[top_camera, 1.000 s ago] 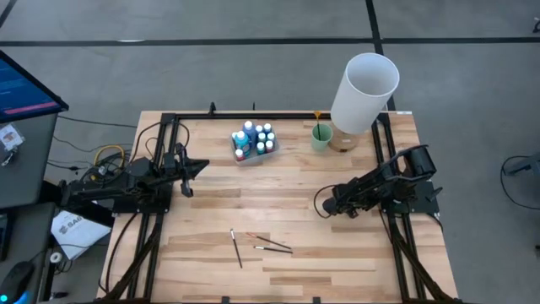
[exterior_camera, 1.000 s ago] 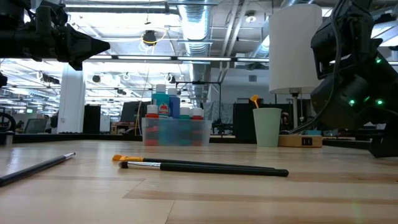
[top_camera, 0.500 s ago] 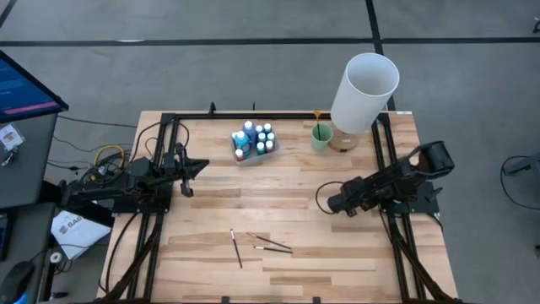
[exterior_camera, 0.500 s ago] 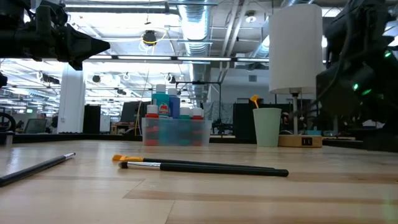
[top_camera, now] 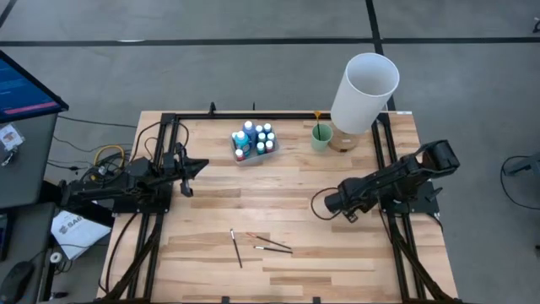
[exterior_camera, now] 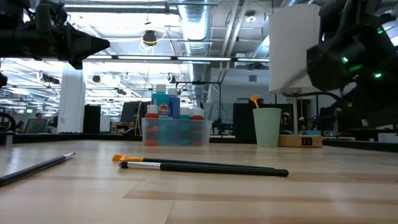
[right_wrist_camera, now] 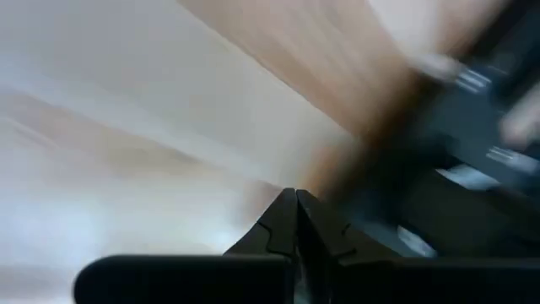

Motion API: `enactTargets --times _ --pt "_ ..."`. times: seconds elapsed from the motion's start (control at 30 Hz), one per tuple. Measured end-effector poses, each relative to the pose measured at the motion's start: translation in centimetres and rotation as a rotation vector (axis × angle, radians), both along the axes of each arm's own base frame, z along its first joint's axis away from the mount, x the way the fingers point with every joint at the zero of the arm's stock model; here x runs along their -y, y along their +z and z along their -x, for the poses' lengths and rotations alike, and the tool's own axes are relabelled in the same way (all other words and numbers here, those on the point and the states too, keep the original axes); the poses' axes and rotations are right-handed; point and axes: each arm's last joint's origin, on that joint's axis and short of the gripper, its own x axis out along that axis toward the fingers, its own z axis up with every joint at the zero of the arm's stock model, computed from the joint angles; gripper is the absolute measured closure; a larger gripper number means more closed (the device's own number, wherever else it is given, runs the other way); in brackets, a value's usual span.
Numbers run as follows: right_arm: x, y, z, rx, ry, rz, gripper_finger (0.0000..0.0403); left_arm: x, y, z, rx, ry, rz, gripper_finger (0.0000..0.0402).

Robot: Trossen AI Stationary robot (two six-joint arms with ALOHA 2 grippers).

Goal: Pick & Place Paint Supplies
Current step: Put the gold paintbrush into the green cup

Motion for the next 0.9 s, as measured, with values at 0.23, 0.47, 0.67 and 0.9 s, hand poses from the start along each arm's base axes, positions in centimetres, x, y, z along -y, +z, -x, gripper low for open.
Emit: enactTargets --times 0.23,0.47,0.67,0.9 --pt "0.2 0.6 0.6 -0.228 0.125 -0.046 0.0403 0.0 0.0 0.0 0.004 0.000 0.000 0.0400" --pt "-0.1 -2.0 0.0 -0.276 0.247 -0.171 0.0403 0.0 0.0 0.0 0.005 0.000 -0.001 0.0400" --pt "-0.5 -3.3 -1.4 -0.282 0.359 -0.234 0.0403 0.0 0.1 0.0 0.013 0.000 -0.002 0.0400" --pt "-0.4 -3.6 -0.9 -0.313 0.404 -0.257 0.0403 0.0 0.2 0.0 0.019 0.000 -0.002 0.0400"
